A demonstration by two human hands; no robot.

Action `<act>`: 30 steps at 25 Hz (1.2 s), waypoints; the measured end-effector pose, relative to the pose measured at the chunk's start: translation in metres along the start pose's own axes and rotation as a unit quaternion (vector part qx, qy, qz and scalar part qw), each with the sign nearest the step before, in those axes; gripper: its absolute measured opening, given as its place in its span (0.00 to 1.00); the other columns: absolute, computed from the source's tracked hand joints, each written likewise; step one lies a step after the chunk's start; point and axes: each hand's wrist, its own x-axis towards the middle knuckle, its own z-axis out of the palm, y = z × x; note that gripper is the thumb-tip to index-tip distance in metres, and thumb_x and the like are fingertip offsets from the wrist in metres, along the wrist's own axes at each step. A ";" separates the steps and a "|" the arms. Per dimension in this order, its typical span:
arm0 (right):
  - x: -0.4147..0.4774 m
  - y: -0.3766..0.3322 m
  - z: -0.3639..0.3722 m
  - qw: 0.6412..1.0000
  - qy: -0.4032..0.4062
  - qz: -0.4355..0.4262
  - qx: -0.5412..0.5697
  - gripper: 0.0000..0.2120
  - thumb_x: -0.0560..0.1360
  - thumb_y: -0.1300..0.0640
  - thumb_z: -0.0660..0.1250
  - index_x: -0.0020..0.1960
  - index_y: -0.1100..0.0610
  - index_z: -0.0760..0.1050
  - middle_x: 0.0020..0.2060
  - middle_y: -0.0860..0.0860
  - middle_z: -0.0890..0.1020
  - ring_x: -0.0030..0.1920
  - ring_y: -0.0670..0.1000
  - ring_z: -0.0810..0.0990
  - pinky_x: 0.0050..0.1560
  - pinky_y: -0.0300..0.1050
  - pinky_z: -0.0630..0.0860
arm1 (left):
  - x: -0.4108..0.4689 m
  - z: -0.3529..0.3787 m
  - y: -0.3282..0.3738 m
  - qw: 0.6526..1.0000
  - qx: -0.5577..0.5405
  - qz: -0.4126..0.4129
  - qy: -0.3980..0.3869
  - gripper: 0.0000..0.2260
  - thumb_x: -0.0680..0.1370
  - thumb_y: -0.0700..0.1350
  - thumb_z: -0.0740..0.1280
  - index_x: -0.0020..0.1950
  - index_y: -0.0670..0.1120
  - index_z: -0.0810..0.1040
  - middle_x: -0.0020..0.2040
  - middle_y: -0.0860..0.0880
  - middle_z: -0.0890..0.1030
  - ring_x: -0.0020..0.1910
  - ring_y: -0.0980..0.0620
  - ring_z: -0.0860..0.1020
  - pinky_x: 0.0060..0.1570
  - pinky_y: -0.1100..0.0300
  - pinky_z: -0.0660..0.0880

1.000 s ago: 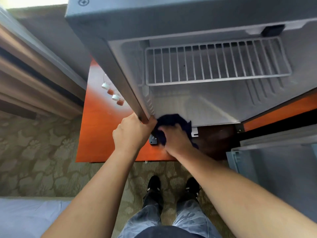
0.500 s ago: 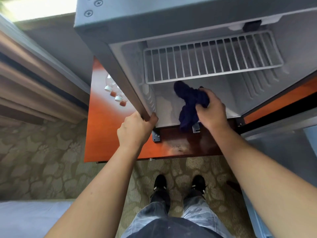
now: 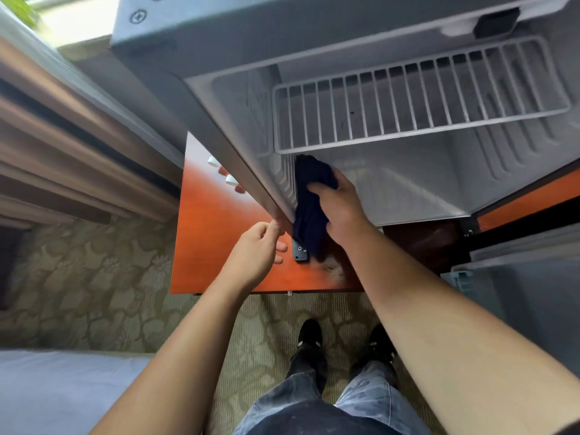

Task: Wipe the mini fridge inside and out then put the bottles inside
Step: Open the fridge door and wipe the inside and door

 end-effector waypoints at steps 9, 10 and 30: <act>-0.057 -0.074 0.006 0.988 -0.092 -0.065 0.103 0.09 0.79 0.63 0.71 0.56 0.53 0.81 0.52 0.56 0.87 0.52 0.55 0.87 0.54 0.51 0.85 | -0.024 0.031 0.041 0.941 -0.323 -0.043 -0.096 0.19 0.87 0.56 0.49 0.68 0.52 0.74 0.63 0.47 0.84 0.55 0.48 0.86 0.57 0.47 0.78; -0.055 -0.066 0.007 0.991 -0.075 -0.079 0.073 0.10 0.79 0.64 0.71 0.57 0.52 0.81 0.53 0.55 0.87 0.53 0.55 0.87 0.55 0.52 0.84 | -0.022 0.032 0.041 0.942 -0.322 -0.051 -0.082 0.17 0.87 0.53 0.51 0.66 0.51 0.75 0.61 0.47 0.85 0.52 0.48 0.86 0.56 0.47 0.78; -0.002 -0.083 0.012 0.986 -0.122 -0.114 -0.011 0.10 0.79 0.60 0.73 0.60 0.52 0.80 0.51 0.52 0.86 0.52 0.51 0.86 0.51 0.45 0.84 | -0.004 0.057 0.083 0.940 -0.341 -0.009 0.023 0.12 0.87 0.49 0.57 0.67 0.49 0.74 0.52 0.50 0.85 0.41 0.55 0.85 0.41 0.60 0.79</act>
